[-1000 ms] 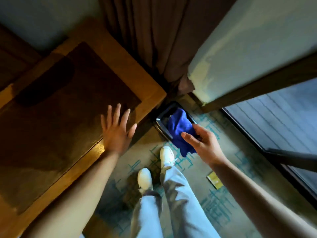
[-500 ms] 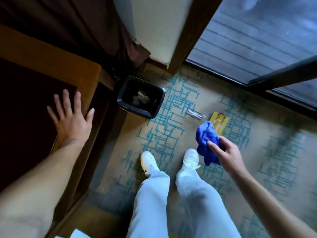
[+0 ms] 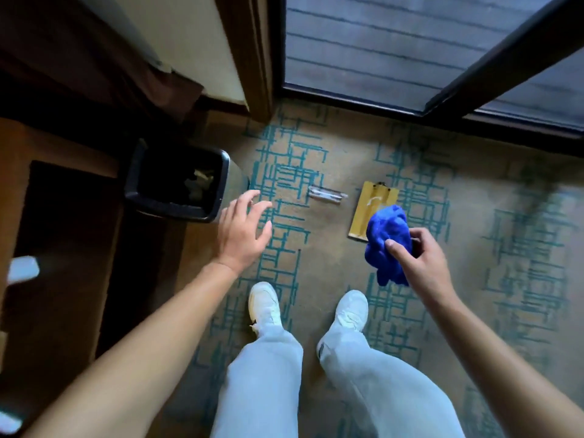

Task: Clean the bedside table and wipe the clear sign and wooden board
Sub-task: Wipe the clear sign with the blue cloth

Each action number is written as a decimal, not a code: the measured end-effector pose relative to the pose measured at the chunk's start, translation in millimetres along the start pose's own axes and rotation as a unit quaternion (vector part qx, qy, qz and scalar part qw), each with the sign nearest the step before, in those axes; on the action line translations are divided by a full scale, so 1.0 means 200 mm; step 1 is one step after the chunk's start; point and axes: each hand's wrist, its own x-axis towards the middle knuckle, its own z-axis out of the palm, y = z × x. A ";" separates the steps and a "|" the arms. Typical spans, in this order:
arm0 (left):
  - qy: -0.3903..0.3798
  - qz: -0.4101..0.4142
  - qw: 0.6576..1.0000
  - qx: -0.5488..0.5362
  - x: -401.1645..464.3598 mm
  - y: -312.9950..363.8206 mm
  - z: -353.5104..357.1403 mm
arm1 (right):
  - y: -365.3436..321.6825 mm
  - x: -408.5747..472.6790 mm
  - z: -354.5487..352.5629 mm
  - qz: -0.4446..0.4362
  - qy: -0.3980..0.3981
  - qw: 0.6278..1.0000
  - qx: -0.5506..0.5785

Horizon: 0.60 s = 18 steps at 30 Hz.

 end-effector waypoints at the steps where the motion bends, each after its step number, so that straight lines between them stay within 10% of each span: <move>1: -0.028 0.010 1.000 0.003 0.07 0.03 0.14 | 0.10 0.07 -0.01 0.006 0.007 1.000 0.005; 9: -0.170 0.175 0.957 0.154 0.65 -0.05 1.21 | 0.87 0.65 0.18 0.002 -0.010 1.000 0.025; 18: -0.155 0.404 0.870 0.237 0.94 -0.14 1.73 | 1.27 1.02 0.43 -0.054 -0.004 0.995 0.088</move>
